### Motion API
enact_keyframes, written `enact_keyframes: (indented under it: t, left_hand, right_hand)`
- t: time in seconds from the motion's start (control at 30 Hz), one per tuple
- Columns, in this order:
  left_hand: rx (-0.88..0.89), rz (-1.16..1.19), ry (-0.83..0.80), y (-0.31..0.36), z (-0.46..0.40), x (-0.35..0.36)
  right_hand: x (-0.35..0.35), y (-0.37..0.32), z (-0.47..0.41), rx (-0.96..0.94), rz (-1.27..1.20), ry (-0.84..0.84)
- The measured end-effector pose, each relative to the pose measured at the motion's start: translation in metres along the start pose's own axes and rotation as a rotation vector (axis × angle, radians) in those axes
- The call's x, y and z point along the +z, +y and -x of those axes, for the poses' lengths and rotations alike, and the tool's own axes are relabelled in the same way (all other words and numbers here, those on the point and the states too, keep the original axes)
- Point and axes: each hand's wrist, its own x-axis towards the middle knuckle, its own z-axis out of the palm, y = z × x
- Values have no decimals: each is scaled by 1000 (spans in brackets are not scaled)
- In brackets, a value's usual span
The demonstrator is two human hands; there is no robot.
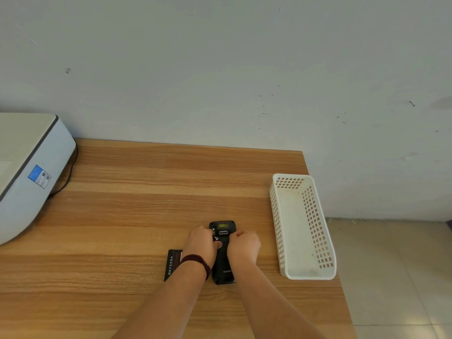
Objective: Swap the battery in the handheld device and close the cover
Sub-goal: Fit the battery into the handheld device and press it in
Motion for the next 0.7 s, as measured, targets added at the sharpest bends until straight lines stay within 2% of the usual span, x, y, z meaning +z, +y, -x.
enact_keyframes:
  t: [0.13, 0.27, 0.4, 0.5, 0.57, 0.7]
  left_hand:
    - [7, -34, 7, 1, 0, 0]
    - [25, -62, 6, 1, 1, -1]
    - [29, -80, -15, 1, 1, -3]
    - [32, -71, -67, 2, -2, -9]
    - [39, -49, -89, -1, -6, -16]
    - [168, -97, -6, -13, -14, -27]
  right_hand:
    - [-1, -3, -5, 41, 15, -33]
    - [-4, 1, -9, 88, -72, -66]
    - [-17, 4, -15, 29, -71, -152]
    - [-30, 0, -25, -104, 80, -260]
    - [-37, -2, -32, -251, 265, -316]
    - [-38, 0, -38, -597, 570, -312]
